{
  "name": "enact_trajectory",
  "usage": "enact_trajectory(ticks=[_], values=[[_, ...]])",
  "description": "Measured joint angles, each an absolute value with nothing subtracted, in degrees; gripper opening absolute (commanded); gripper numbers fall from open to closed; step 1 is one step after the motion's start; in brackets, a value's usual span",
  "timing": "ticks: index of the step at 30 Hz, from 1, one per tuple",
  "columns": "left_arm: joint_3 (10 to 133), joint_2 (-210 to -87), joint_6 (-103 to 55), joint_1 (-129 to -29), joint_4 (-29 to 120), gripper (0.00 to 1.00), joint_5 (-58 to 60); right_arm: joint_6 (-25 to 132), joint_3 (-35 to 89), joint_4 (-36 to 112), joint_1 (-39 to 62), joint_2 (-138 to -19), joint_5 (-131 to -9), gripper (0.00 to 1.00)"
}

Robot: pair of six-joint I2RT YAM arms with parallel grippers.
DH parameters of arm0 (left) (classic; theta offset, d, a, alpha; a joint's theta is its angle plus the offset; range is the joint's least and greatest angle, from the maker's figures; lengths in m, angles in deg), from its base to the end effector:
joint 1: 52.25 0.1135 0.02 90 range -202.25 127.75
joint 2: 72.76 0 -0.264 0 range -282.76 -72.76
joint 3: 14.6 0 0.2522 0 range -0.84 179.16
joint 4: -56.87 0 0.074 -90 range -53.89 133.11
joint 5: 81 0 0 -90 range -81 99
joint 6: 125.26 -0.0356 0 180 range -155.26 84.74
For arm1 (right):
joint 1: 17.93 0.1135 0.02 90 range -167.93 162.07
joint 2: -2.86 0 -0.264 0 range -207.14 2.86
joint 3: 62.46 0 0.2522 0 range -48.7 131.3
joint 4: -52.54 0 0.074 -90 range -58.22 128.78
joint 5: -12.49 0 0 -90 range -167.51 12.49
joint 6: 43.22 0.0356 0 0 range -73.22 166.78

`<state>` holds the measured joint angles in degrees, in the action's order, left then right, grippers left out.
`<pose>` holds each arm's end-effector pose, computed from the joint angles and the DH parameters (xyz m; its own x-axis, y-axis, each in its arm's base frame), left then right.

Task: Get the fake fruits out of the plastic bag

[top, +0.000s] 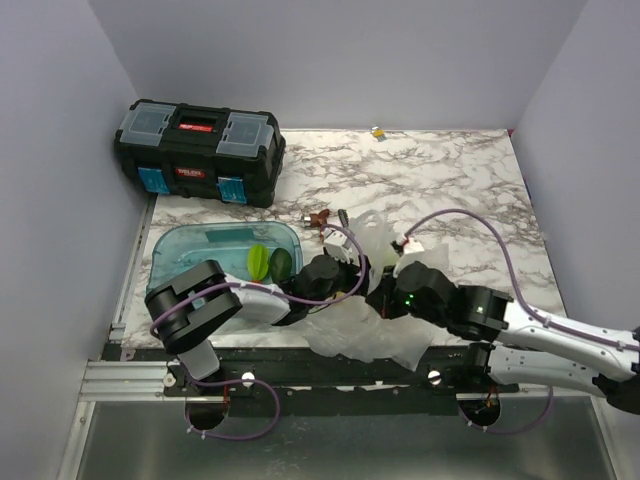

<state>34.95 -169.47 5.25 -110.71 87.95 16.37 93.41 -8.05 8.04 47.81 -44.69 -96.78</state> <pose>0.1751 -0.2766 0.1605 -0.6173 -0.2257 -0.7536 0.4995 0.6276 -0.5972 0.0836 0.1569 0.2727 -0.7199 0.0728 -0.6903 -0.3348 0.8347 0.4372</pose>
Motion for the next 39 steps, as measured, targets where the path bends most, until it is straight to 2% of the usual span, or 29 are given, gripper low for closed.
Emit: enact_trajectory(ticks=[5,9,12,16,23,27,33,35,39], values=[[29.8,-163.2,6.2,-110.7,87.7,0.82,17.4,85.7,-2.3,16.2,47.7,-55.3,-87.9,0.01],[28.0,-162.3,6.6,-110.7,86.6,0.82,19.0,82.9,-1.1,20.8,47.7,-57.8,-81.8,0.01],[28.7,-163.8,6.9,-110.9,86.2,0.82,19.3,82.7,-2.4,22.5,47.6,-56.1,-80.5,0.01],[33.1,-168.3,7.9,-111.6,83.2,0.76,20.0,83.8,-7.0,22.3,47.6,-49.7,-80.6,0.01],[40.2,-174.9,8.3,-111.6,77.2,0.75,20.2,86.7,-10.9,21.1,47.6,-41.1,-82.4,0.01],[44.6,-177.8,8.2,-111.6,75.1,0.67,20.2,87.6,-11.9,19.3,47.6,-40.5,-83.2,0.01],[44.6,-177.7,7.1,-111.5,73.4,0.38,20.2,88.3,-12.3,18.4,47.6,-40.6,-83.8,0.01],[44.6,-177.2,6.3,-111.4,71.6,0.32,20.1,88.7,-12.6,18.2,47.6,-40.6,-84.2,0.01],[44.6,-173.9,4.3,-111.3,65.2,0.28,18.8,90.1,-13.2,16.7,47.6,-40.5,-86.0,0.01]])
